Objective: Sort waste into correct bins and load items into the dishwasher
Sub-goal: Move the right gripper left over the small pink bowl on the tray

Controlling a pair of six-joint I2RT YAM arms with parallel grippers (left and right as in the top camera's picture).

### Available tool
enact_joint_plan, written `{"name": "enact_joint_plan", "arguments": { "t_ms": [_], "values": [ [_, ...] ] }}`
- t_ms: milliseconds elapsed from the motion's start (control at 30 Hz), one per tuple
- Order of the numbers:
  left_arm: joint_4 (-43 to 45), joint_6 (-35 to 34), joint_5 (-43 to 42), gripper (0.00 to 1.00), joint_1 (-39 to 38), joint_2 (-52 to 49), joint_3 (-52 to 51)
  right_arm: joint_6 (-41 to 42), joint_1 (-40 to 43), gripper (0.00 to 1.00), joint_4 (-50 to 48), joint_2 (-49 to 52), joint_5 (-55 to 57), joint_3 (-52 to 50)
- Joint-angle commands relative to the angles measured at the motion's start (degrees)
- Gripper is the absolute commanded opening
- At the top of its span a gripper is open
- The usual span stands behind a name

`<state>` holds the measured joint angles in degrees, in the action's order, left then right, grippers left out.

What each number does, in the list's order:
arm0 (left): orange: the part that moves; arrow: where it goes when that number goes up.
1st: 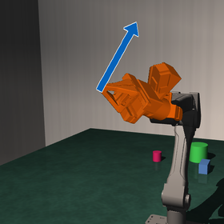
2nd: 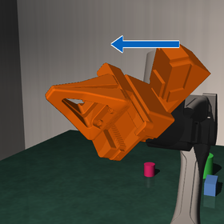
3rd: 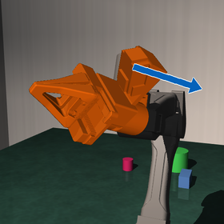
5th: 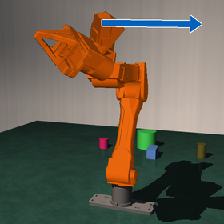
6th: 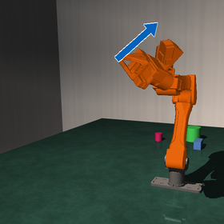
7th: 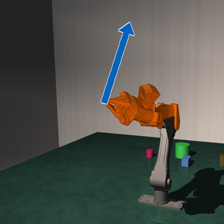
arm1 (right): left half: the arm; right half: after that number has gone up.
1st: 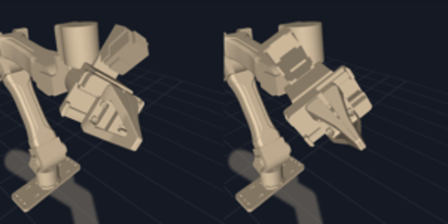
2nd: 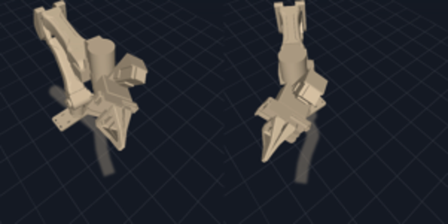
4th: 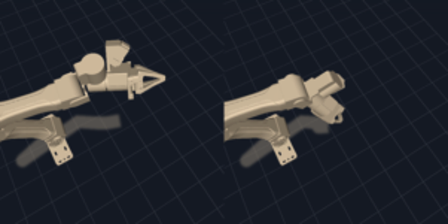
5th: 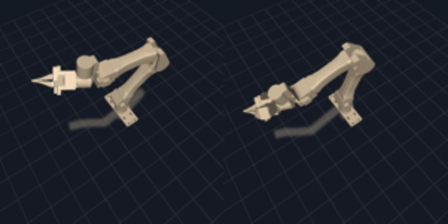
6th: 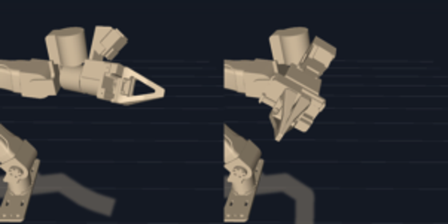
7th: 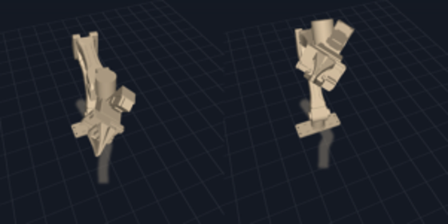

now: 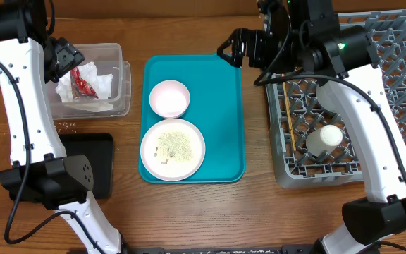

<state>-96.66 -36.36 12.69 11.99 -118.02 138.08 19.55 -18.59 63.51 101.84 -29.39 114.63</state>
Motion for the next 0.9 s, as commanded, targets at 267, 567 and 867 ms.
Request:
{"name": "enact_joint_plan", "arguments": {
  "t_ms": [267, 567, 867],
  "values": [
    [-0.11, -0.94, 0.81, 1.0, -0.39, 0.52, -0.09, 1.51, -11.93, 1.0, -9.14, 7.17, 10.12, 0.07],
    [-0.11, -0.94, 0.81, 1.0, -0.39, 0.52, -0.09, 7.1, -17.86, 0.79, -14.03, 19.65, 26.71, 0.09],
    [-0.11, -0.94, 0.81, 1.0, -0.39, 0.55, -0.09, 14.05, -17.0, 0.33, -13.84, 26.86, 32.35, 0.07]
  ]
}}
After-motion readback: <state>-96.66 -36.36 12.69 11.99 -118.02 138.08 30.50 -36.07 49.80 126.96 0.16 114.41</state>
